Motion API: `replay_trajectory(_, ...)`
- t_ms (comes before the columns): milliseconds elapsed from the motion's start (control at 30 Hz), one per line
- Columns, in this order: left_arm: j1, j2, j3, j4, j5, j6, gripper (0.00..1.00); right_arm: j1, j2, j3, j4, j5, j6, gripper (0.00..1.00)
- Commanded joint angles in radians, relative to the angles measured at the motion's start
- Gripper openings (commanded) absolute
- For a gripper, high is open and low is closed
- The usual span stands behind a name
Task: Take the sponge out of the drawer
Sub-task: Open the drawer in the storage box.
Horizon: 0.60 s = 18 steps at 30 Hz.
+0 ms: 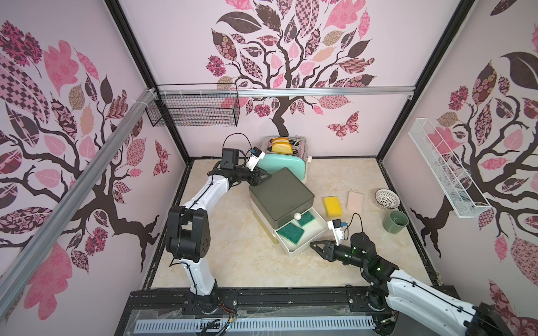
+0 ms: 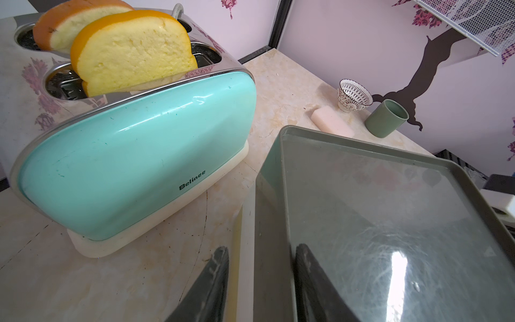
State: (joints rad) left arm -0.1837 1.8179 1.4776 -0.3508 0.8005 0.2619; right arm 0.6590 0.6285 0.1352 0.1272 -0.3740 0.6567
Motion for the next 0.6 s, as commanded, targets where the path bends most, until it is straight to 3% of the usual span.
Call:
replay_trajectory(0,-0.006,0.059,-0.02,-0.093,-0.035,0.019,0.42,0.004,-0.071,0.004,-0.238,0.067,-0.022,0.28)
replay_trajectory(300,0.0,0.041,-0.013,-0.106,-0.04,0.023,0.43,0.008,-0.007,0.032,-0.298,0.032,-0.053,0.25)
replay_trajectory(567,0.002,0.047,-0.011,-0.102,-0.034,0.022,0.42,0.043,-0.091,0.051,-0.435,0.079,-0.056,0.24)
